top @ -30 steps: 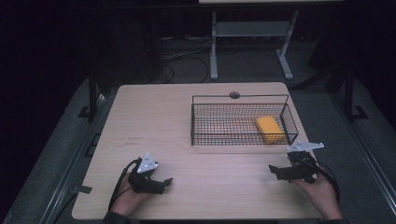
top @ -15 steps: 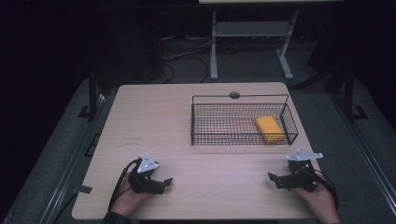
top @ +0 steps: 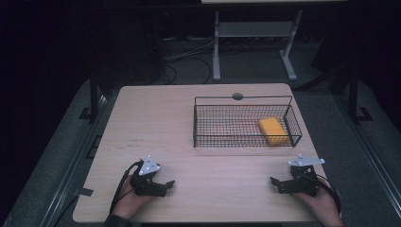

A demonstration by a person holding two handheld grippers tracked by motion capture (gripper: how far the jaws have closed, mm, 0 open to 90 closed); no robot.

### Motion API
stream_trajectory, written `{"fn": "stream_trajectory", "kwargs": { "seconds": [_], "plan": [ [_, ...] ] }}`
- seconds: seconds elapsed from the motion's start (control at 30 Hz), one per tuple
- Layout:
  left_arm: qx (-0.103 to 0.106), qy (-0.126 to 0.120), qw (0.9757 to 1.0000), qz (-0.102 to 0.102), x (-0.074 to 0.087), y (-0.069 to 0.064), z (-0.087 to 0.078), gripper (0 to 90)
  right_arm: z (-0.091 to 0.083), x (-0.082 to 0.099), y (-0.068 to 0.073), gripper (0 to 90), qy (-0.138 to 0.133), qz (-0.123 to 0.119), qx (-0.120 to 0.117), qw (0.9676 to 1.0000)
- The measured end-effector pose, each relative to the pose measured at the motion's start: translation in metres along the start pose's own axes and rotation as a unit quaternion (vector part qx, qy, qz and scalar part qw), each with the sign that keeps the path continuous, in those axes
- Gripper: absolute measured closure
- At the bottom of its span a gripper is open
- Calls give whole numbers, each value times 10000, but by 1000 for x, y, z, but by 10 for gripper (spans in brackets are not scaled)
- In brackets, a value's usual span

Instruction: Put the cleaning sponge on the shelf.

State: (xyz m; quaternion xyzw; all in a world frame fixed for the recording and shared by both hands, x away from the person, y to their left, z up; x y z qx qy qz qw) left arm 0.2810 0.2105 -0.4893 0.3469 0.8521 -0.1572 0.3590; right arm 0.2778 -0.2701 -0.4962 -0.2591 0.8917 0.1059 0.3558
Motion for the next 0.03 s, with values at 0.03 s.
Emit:
{"fn": "stream_trajectory", "kwargs": {
  "seconds": [0.03],
  "plan": [
    [-1, 0, 10000, 0, 0, 0, 0, 131, 1, 0, 0, 14, -40, -4, -4, 10000]
  ]
}}
Point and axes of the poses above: each handheld gripper's, and its own axes: z roughly forward along the jaws, x roughly out of its underside, y roughly to its left, the point moved 2 cm from there along z, roughly forward along the jaws, and after that the axes turned 2 degrees about -z, right-handed, at the moved point
